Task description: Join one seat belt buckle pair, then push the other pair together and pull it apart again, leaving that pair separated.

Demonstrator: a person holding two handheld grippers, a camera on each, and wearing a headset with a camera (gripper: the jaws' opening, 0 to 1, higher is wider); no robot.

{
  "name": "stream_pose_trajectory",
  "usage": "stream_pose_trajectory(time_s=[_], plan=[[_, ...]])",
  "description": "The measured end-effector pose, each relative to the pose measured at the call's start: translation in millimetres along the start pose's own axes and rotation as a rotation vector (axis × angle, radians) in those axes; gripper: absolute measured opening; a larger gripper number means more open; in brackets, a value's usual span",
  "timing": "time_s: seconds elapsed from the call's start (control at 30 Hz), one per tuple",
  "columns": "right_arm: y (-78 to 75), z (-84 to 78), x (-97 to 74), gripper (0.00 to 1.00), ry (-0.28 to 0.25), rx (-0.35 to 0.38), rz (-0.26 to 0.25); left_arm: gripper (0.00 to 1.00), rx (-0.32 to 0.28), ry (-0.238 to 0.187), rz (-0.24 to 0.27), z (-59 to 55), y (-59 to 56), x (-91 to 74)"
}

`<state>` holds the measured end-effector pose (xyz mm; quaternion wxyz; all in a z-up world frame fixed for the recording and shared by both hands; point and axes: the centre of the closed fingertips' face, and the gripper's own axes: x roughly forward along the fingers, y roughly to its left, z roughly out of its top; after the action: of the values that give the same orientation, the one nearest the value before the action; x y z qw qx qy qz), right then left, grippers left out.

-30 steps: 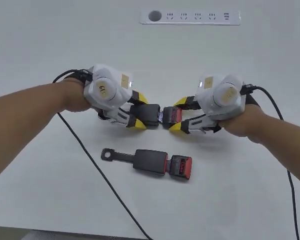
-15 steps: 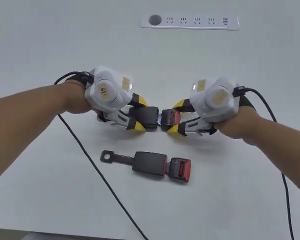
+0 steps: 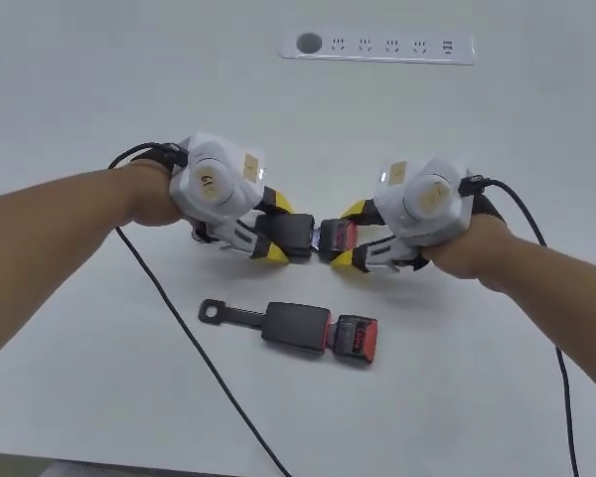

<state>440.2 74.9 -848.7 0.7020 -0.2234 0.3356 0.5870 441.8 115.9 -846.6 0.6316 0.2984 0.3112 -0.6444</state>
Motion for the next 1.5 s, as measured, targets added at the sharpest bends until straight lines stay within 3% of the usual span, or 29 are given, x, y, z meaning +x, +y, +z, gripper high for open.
stream_pose_trajectory(time_s=[0.5, 1.0, 1.5], plan=[[-4.4, -4.9, -0.3, 0.35, -0.019, 0.003, -0.002, 0.36, -0.016, -0.014, 0.008, 1.3, 0.4, 0.4], [-6.4, -16.1, -11.7, 0.35, -0.041, -0.019, 0.008, 0.36, -0.038, -0.038, 0.02, 1.0, 1.0, 0.2], [-1.7, -38.9, -44.8, 0.36, -0.073, -0.012, -0.007, 0.37, -0.075, -0.059, 0.045, 0.7, 1.7, -0.6]])
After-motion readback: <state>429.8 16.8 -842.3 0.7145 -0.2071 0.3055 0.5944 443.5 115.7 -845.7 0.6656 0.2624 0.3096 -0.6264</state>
